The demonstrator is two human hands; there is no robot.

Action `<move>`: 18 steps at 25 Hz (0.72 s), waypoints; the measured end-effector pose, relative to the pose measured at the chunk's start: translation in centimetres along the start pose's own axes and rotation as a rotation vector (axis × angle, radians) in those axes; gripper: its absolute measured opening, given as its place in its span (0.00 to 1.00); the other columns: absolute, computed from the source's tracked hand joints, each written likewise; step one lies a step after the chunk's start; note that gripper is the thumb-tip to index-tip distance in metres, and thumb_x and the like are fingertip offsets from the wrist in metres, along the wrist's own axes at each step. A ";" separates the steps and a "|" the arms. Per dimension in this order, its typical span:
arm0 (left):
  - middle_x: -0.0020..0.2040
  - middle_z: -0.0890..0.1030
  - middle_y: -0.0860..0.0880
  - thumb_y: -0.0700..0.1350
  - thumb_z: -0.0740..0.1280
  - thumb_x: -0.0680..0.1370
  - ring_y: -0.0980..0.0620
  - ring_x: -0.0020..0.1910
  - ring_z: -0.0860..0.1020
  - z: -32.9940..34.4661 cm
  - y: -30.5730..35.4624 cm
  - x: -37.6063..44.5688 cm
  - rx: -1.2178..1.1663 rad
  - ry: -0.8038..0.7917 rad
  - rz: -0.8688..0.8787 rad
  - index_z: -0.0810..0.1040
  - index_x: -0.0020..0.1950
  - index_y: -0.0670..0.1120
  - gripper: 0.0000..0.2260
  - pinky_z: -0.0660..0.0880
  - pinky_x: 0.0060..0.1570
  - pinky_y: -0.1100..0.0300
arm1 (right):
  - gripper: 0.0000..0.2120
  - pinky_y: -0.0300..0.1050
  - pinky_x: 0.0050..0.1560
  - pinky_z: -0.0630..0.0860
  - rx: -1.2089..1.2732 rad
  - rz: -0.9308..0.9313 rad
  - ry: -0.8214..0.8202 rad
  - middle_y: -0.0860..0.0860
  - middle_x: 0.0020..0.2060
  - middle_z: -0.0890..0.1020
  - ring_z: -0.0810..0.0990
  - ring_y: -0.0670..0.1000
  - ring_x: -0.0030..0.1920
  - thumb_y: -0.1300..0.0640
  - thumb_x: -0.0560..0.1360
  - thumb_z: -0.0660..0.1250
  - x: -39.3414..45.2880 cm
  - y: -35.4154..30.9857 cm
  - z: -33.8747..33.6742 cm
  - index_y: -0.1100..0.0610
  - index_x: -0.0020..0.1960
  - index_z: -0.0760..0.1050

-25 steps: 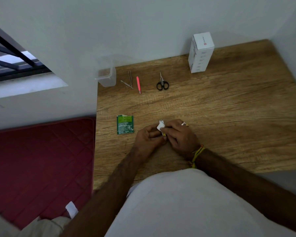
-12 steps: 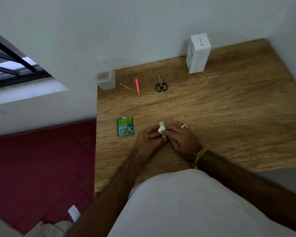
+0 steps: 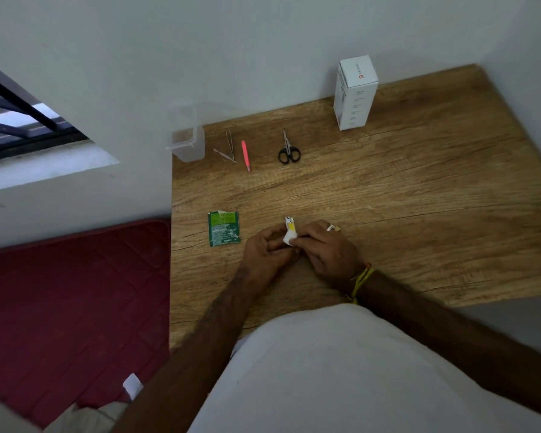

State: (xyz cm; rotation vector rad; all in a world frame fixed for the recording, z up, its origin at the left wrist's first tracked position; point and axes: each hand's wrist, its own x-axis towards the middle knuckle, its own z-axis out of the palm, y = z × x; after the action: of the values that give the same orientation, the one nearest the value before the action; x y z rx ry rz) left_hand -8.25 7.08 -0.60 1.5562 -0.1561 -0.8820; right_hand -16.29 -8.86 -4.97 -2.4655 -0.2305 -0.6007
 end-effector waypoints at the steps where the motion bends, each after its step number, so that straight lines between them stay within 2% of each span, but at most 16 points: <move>1: 0.53 0.86 0.44 0.29 0.73 0.72 0.48 0.54 0.84 0.0 0.0 -0.1 -0.005 0.004 -0.003 0.76 0.68 0.41 0.25 0.81 0.52 0.58 | 0.12 0.50 0.54 0.76 0.014 0.024 0.010 0.55 0.55 0.81 0.78 0.56 0.52 0.65 0.77 0.65 0.0 0.0 -0.1 0.61 0.59 0.80; 8: 0.55 0.85 0.44 0.30 0.73 0.72 0.48 0.56 0.84 -0.2 0.2 -0.1 -0.011 -0.017 -0.001 0.76 0.67 0.42 0.24 0.81 0.54 0.57 | 0.14 0.52 0.53 0.75 0.022 0.019 -0.014 0.54 0.56 0.81 0.78 0.56 0.53 0.64 0.78 0.63 -0.3 0.2 -0.2 0.60 0.61 0.80; 12: 0.58 0.84 0.43 0.29 0.73 0.73 0.46 0.59 0.82 -0.7 -0.2 0.2 -0.036 -0.078 -0.023 0.73 0.70 0.41 0.26 0.79 0.59 0.53 | 0.14 0.48 0.55 0.73 0.025 0.019 -0.005 0.54 0.57 0.81 0.77 0.55 0.53 0.65 0.77 0.64 -0.7 0.2 -0.2 0.60 0.61 0.80; 15: 0.57 0.84 0.41 0.32 0.68 0.78 0.43 0.57 0.83 -0.8 0.0 0.5 -0.169 -0.038 -0.099 0.75 0.68 0.40 0.18 0.81 0.57 0.51 | 0.13 0.46 0.55 0.72 0.015 0.015 -0.006 0.54 0.56 0.81 0.78 0.54 0.53 0.65 0.77 0.65 -0.5 0.0 -0.3 0.60 0.61 0.80; 18: 0.54 0.84 0.37 0.42 0.63 0.83 0.42 0.51 0.85 -0.1 0.1 1.0 -0.199 0.063 -0.144 0.77 0.64 0.38 0.12 0.83 0.49 0.52 | 0.13 0.47 0.52 0.72 -0.001 -0.014 -0.030 0.55 0.54 0.82 0.77 0.54 0.51 0.62 0.78 0.62 -0.8 -0.1 -0.3 0.61 0.58 0.81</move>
State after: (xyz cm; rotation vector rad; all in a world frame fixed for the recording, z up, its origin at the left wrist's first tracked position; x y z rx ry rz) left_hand -7.48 6.58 -0.94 1.4198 0.0880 -0.9297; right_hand -17.10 -8.92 -5.07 -2.4774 -0.2594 -0.5700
